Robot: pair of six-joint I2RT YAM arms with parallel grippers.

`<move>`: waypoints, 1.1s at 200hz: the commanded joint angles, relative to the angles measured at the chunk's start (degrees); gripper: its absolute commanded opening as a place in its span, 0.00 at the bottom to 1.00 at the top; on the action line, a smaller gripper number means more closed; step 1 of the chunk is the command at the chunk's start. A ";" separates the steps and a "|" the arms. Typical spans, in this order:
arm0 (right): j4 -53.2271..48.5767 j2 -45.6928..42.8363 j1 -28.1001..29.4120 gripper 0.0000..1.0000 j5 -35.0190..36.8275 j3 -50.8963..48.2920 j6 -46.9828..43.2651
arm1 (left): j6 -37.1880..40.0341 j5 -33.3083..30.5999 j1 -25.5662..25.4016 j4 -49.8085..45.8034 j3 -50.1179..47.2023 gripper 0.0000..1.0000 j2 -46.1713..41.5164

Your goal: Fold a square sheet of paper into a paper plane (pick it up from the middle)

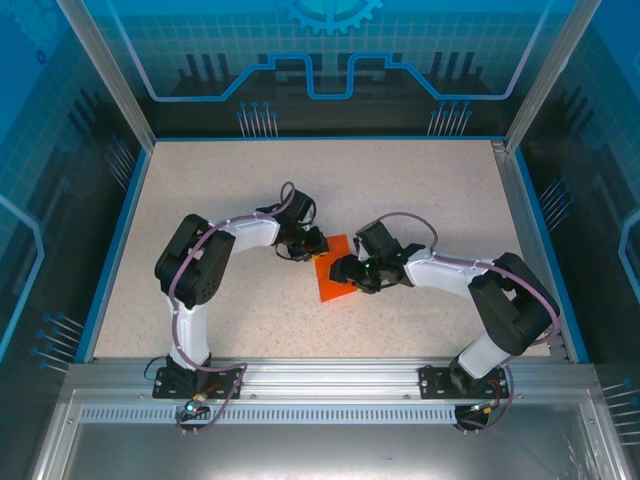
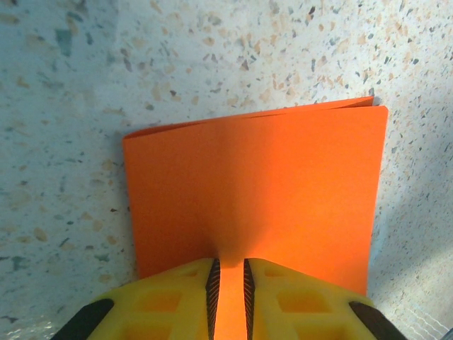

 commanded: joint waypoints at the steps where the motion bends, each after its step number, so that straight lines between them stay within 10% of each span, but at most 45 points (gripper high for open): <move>1: 0.63 0.95 -2.21 0.58 -0.49 1.08 -1.08 | 1.36 0.33 0.17 -1.78 -1.02 0.21 1.38; 134: -1.97 12.78 -10.36 0.18 -11.01 11.68 -13.28 | 3.98 1.72 0.19 -0.61 -0.36 0.24 -1.09; 220: 13.24 10.24 -9.78 0.04 -9.18 2.31 0.47 | 0.70 2.82 2.79 2.85 -3.18 0.34 -7.59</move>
